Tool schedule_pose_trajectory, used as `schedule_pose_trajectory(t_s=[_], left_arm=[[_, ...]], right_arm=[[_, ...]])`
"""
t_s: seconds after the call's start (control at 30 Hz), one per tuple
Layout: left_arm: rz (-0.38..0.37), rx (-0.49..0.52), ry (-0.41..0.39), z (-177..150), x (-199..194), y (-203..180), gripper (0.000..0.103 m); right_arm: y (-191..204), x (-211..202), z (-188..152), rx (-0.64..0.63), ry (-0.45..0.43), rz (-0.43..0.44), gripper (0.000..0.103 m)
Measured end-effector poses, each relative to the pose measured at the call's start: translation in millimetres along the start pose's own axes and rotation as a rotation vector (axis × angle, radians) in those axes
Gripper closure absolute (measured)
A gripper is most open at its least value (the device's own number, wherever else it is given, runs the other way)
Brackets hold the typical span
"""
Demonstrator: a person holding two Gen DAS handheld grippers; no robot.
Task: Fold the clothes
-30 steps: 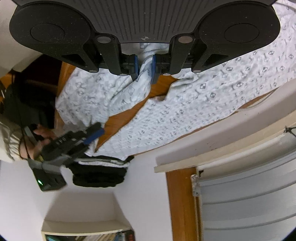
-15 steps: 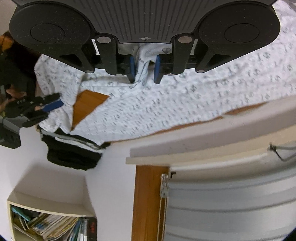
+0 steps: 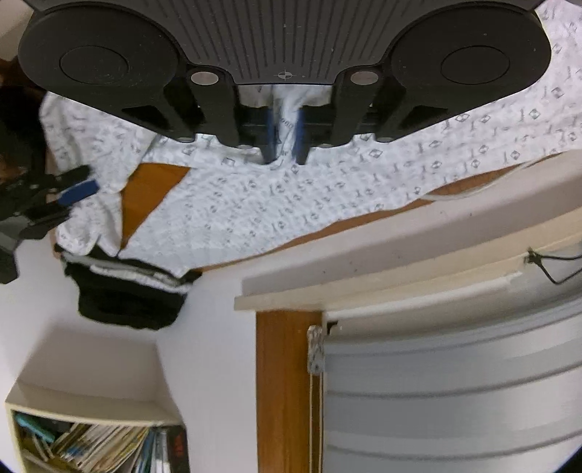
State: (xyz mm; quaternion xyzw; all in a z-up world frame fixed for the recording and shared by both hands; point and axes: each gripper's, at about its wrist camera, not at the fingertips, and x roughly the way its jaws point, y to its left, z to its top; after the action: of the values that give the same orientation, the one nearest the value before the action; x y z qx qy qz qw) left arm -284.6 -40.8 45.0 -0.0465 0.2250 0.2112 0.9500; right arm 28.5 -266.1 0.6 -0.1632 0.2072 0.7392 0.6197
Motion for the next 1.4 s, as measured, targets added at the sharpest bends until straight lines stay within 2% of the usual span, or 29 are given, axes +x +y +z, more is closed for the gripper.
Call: schedule_pose_trajectory(t_s=[0.1,0.13,0.23,0.37,0.53,0.63,0.77,0.83,0.97,1.07,1.17,1.3,1.33,1.4], left_arm=[[-0.002,-0.038,0.026,-3,12,10,0.094],[-0.007,-0.053,0.037,-4,13,14,0.094],[-0.025,-0.069,0.038,-5,14,18,0.094],[-0.021,-0.07,0.07,-5,19,19,0.094],[-0.007,-0.059,0.083,-4,20,16,0.094],[-0.004,-0.059,0.09,-5,21,17,0.094],[0.003,-0.06,0.092,-4,22,17,0.094],[0.007,-0.059,0.094,-4,22,17,0.094],[0.014,-0.051,0.103,-4,23,15,0.094],[0.015,-0.05,0.11,-5,24,15,0.094],[0.013,-0.047,0.119,-5,26,15,0.094],[0.014,-0.045,0.12,-5,26,15,0.094],[0.015,-0.045,0.12,-5,26,15,0.094],[0.015,-0.044,0.12,-5,26,15,0.094]], right_arm=[[-1,-7,-2,-0.003,0.013,0.017,0.073],[-7,-9,-1,0.009,0.013,-0.005,0.073],[-29,-15,5,0.059,0.009,-0.107,0.072],[-59,-22,12,0.124,0.004,-0.242,0.059],[-96,-32,22,0.207,-0.003,-0.412,0.058],[-135,-32,23,0.312,-0.002,-0.508,0.058],[-169,-26,19,0.421,-0.001,-0.547,0.058],[-173,-27,15,0.428,-0.025,-0.559,0.058],[-162,-57,10,0.403,-0.091,-0.604,0.058],[-154,-75,2,0.375,-0.07,-0.675,0.057],[-157,-83,-8,0.395,-0.045,-0.681,0.049],[-162,-79,-11,0.414,-0.04,-0.695,0.049],[-161,-78,-12,0.411,-0.038,-0.696,0.05],[-160,-77,-13,0.405,-0.035,-0.697,0.07]])
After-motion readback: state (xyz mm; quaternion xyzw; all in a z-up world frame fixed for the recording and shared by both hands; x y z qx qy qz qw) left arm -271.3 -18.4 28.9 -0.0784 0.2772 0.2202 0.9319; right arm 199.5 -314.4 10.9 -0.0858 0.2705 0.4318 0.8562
